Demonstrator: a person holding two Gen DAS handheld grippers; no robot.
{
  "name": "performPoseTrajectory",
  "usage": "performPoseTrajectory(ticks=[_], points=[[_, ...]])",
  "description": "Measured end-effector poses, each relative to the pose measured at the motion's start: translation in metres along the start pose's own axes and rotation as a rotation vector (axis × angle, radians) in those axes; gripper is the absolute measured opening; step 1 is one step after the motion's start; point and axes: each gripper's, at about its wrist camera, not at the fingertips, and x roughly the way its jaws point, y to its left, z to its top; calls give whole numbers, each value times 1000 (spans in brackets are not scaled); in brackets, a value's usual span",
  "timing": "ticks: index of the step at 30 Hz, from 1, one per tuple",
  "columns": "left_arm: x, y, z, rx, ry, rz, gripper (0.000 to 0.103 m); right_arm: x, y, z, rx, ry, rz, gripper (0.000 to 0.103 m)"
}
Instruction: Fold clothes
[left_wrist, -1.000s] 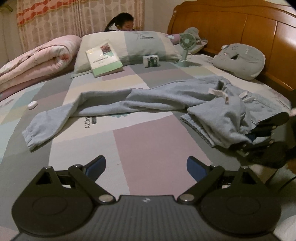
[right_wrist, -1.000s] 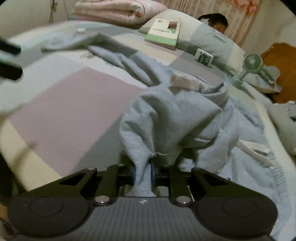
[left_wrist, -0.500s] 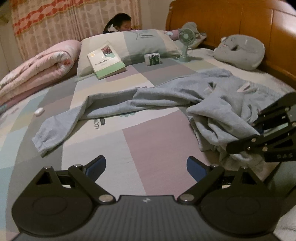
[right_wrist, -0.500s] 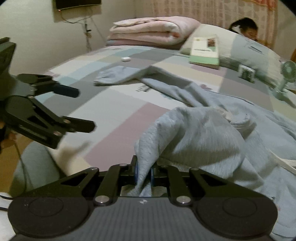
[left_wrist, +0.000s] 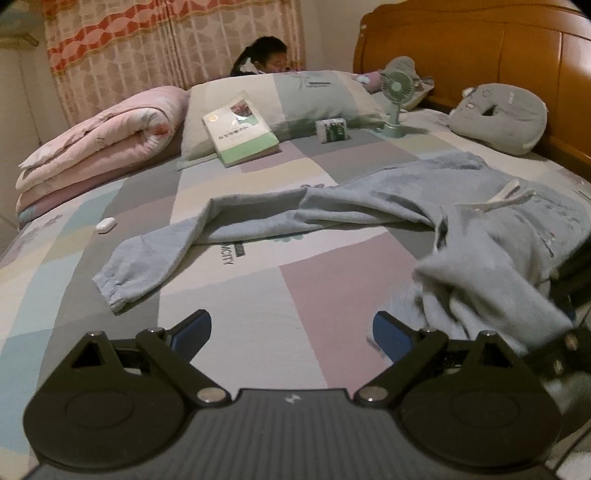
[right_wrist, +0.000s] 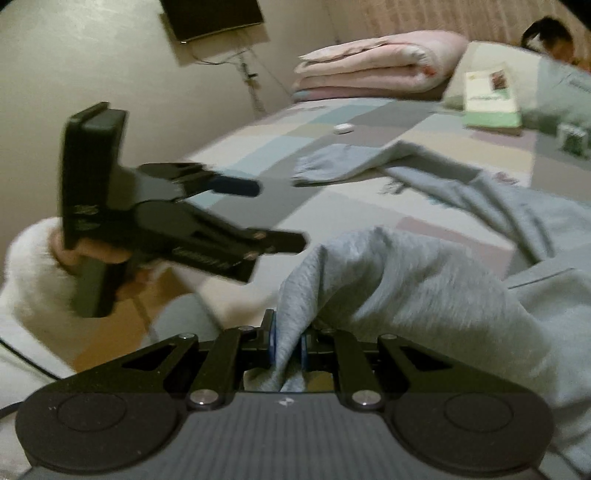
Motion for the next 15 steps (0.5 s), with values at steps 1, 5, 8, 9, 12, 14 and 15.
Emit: performPoseTrajectory(ticks=[1, 5, 8, 9, 12, 14, 15], points=[[0, 2, 0, -1, 1, 3, 94, 3, 0, 0, 4, 15, 15, 19], [4, 8, 2, 9, 12, 17, 94, 5, -1, 0, 7, 40, -7, 24], [11, 12, 8, 16, 17, 12, 94, -11, -9, 0, 38, 13, 2, 42], [14, 12, 11, 13, 19, -4, 94, -18, -12, 0, 43, -3, -9, 52], [32, 9, 29, 5, 37, -89, 94, -47, -23, -5, 58, -48, -44, 60], [44, 7, 41, -1, 49, -147, 94, -65, -33, -6, 70, -83, -80, 68], [50, 6, 47, -4, 55, -175, 94, -74, -39, -7, 77, -102, -106, 74]])
